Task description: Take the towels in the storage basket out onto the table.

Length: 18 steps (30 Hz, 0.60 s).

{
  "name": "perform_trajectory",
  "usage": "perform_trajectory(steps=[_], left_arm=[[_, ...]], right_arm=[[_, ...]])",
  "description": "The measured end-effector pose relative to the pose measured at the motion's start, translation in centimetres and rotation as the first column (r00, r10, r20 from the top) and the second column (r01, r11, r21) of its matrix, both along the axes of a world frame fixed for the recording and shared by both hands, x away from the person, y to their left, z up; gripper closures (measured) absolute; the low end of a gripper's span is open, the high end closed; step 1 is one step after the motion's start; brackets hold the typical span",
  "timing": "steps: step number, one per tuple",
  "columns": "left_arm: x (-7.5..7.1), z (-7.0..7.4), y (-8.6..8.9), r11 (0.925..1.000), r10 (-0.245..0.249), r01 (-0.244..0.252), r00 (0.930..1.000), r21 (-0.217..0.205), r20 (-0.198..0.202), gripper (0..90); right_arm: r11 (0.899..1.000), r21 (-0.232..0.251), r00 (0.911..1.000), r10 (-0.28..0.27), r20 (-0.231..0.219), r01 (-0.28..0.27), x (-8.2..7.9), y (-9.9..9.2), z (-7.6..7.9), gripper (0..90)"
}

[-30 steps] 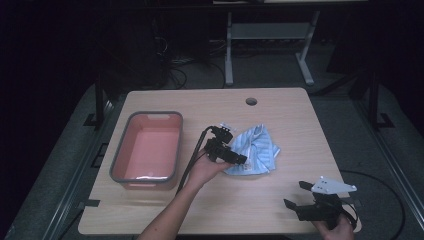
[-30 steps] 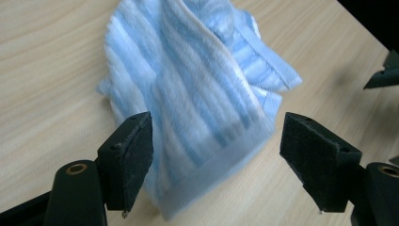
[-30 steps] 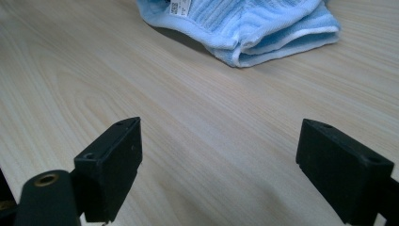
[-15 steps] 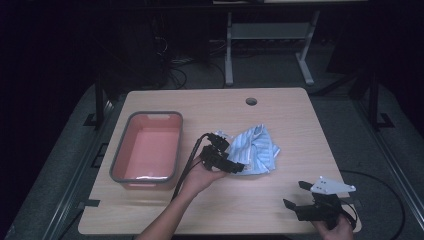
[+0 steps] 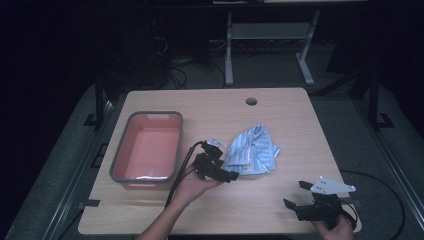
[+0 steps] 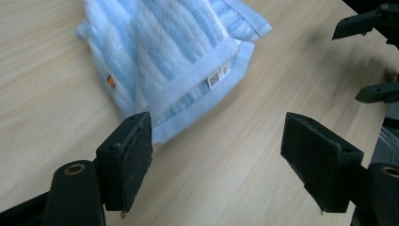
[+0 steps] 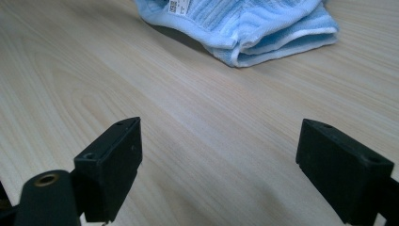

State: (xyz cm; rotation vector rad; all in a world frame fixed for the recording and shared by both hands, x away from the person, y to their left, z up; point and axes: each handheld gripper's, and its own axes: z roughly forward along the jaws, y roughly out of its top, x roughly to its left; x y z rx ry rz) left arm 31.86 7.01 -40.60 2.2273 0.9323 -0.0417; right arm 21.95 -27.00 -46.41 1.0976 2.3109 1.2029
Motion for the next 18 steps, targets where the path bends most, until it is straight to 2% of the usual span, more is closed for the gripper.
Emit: perform_trajectory(steps=[3,4,6,10,15,16,18], left_arm=[[-0.4,-0.1,0.4,0.9999,0.006,-0.006,1.0,-0.009,0.002,25.1],[-0.4,-0.1,0.6,1.0,-0.003,0.003,1.0,0.002,0.007,25.1],[-0.7,-0.2,0.9,0.9999,0.008,-0.008,1.0,-0.013,0.003,25.0],[-1.1,-0.6,1.6,1.0,0.007,-0.006,1.0,-0.007,0.002,24.9],[-1.9,-1.1,2.2,0.9996,0.016,-0.016,0.9999,-0.024,0.002,24.5],[-1.9,-1.2,2.3,0.9999,-0.001,0.001,1.0,-0.012,0.005,24.5],[-2.3,-1.4,2.4,0.9999,0.003,-0.003,1.0,-0.016,0.006,24.4]], right_arm=[[1.0,0.001,1.0,-0.001,0.0,0.001,0.0,0.0,0.0,14.3],[1.0,0.001,1.0,-0.002,-0.002,0.002,0.0,0.0,0.0,14.4],[1.0,-0.001,1.0,-0.002,-0.003,0.002,0.0,0.0,0.0,14.4],[1.0,0.0,1.0,-0.007,-0.005,0.007,-0.1,-0.1,0.0,14.4],[1.0,-0.005,1.0,-0.007,-0.007,0.007,-0.1,-0.2,-0.1,14.4],[1.0,-0.008,1.0,-0.006,-0.006,0.006,-0.1,-0.2,-0.1,14.4],[1.0,-0.009,0.9999,-0.007,-0.008,0.007,-0.1,-0.2,-0.1,14.4]])
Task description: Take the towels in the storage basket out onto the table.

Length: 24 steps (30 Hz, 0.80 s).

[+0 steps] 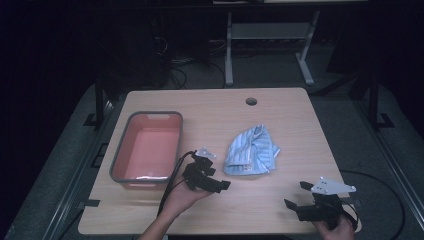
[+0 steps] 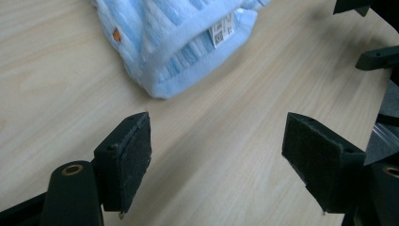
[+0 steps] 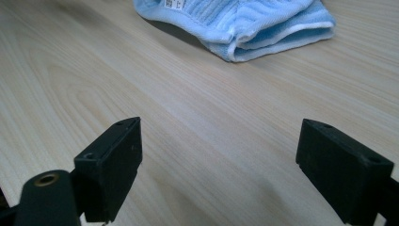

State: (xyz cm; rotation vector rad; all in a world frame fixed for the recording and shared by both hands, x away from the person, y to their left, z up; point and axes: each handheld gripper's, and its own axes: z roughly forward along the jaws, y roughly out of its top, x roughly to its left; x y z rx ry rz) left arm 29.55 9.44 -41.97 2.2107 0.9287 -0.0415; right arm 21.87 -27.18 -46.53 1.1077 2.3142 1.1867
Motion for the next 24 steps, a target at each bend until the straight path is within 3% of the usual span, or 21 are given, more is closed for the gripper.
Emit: perform_trajectory(steps=[6,19,22,24], left_arm=[[-0.7,-0.4,0.6,1.0,-0.008,0.008,1.0,-0.002,-0.005,24.3],[-3.5,-2.0,2.0,0.9998,-0.008,0.008,0.9997,0.018,0.023,24.1],[-4.2,-2.4,2.4,0.9999,-0.004,0.004,0.9993,0.016,0.037,24.1],[-4.7,-2.7,2.6,1.0,0.004,-0.004,0.999,-0.008,0.043,24.1]], right_arm=[[1.0,-0.006,1.0,0.003,-0.003,-0.003,-0.1,0.1,-0.1,14.4],[1.0,-0.008,1.0,0.001,0.006,-0.001,-0.6,0.2,-0.1,14.4],[1.0,-0.004,1.0,-0.001,0.006,0.001,-0.8,0.2,0.0,14.3],[1.0,-0.004,0.9999,0.006,0.012,-0.006,-1.0,0.2,0.0,14.3]])
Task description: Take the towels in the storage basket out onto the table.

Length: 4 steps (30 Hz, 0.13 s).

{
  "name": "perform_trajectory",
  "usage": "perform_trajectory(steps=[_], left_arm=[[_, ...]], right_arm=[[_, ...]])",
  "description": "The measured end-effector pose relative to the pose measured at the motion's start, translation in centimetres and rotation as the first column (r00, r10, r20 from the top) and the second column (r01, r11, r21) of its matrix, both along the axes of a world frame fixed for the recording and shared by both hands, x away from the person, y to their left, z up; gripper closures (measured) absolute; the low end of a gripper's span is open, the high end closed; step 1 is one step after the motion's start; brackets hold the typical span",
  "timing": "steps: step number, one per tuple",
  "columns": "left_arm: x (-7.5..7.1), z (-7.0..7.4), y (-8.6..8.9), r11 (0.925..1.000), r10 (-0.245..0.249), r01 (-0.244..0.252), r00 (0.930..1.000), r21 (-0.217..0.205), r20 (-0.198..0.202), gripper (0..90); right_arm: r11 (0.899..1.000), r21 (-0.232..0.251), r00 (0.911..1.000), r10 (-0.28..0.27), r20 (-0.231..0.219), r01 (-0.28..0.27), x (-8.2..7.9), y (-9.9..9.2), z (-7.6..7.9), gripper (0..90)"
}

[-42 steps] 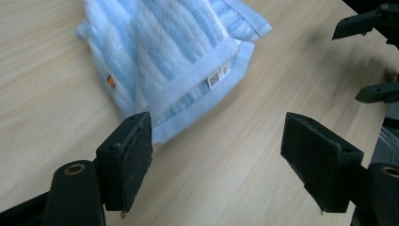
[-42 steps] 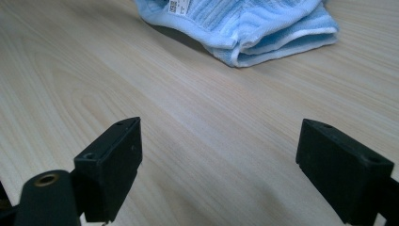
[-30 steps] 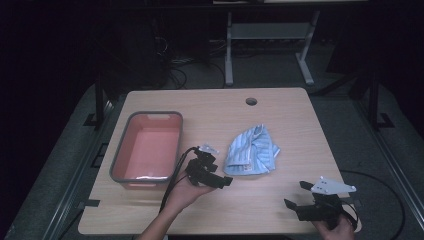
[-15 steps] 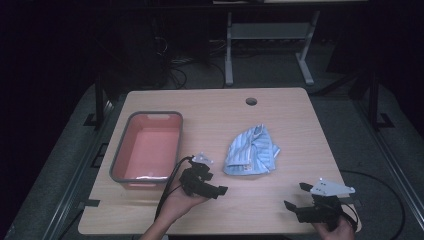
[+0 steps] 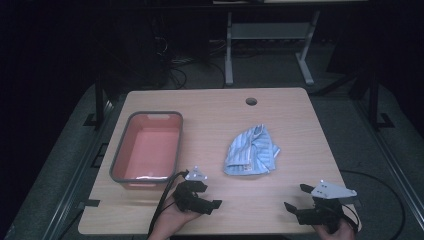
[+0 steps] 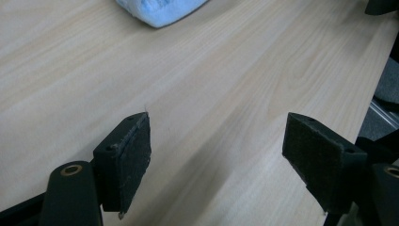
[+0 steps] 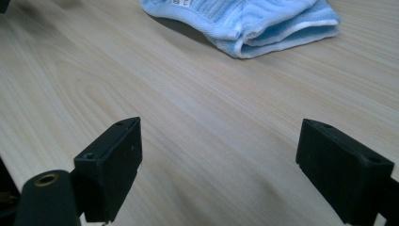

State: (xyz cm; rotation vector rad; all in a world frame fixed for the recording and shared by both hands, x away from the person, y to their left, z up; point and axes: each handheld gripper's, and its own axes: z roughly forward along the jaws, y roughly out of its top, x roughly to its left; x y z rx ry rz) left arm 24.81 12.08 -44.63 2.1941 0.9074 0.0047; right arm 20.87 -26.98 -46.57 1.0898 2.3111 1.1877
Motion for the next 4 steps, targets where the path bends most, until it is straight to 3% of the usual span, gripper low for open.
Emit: perform_trajectory(steps=[4], left_arm=[[-0.8,0.01,0.27,0.9988,-0.023,0.021,0.9991,0.044,0.035,24.1]], right_arm=[[1.0,0.01,1.0,-0.004,0.004,0.004,-0.56,0.03,-0.03,14.1]])
